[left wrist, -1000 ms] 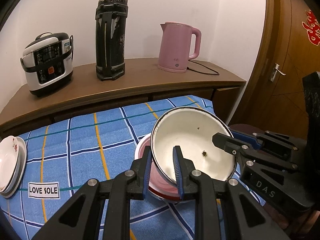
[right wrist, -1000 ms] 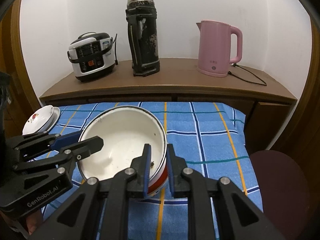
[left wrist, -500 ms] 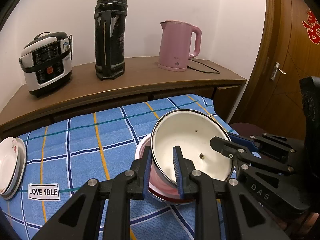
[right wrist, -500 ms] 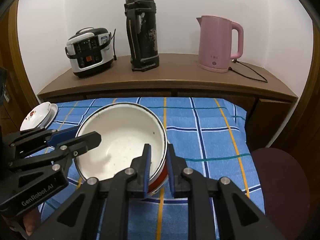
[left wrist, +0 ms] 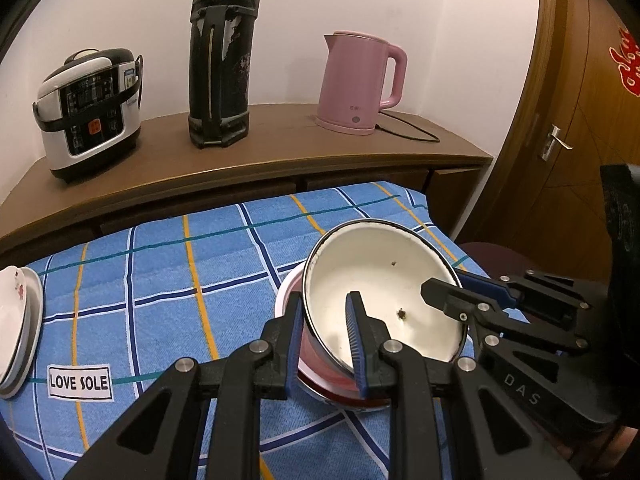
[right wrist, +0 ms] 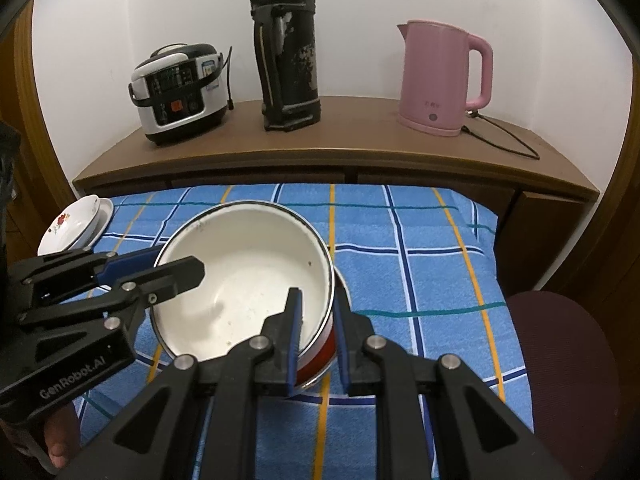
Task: Organize plates and bowls
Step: 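Lower the white enamel bowl with both grippers into the pink bowl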
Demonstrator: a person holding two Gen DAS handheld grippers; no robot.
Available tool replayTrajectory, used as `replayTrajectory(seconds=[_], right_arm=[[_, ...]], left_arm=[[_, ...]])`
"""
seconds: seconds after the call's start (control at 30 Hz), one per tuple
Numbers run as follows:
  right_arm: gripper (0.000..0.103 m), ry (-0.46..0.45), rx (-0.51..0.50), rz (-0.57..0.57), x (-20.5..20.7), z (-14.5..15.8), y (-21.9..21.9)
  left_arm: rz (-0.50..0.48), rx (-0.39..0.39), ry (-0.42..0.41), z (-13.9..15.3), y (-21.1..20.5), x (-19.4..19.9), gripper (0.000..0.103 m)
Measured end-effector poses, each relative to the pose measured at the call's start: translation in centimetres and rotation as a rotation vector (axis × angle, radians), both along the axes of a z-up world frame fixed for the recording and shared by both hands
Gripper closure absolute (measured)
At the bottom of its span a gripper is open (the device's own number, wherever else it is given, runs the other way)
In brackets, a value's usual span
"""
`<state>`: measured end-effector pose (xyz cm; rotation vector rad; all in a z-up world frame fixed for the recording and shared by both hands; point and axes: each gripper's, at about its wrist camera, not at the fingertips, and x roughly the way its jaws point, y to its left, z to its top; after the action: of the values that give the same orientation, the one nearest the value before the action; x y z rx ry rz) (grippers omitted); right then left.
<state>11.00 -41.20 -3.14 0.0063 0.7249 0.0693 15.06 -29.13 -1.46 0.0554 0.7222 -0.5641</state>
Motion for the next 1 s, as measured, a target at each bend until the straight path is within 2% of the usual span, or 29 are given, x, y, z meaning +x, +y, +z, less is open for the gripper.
replayTrajectory(seconds=[1.0], right_arm=[[0.086, 0.056, -0.016, 0.015, 0.8, -0.9, 0.3]], left_arm=[[0.002, 0.005, 0.060, -1.3, -0.1, 1.1, 0.080]])
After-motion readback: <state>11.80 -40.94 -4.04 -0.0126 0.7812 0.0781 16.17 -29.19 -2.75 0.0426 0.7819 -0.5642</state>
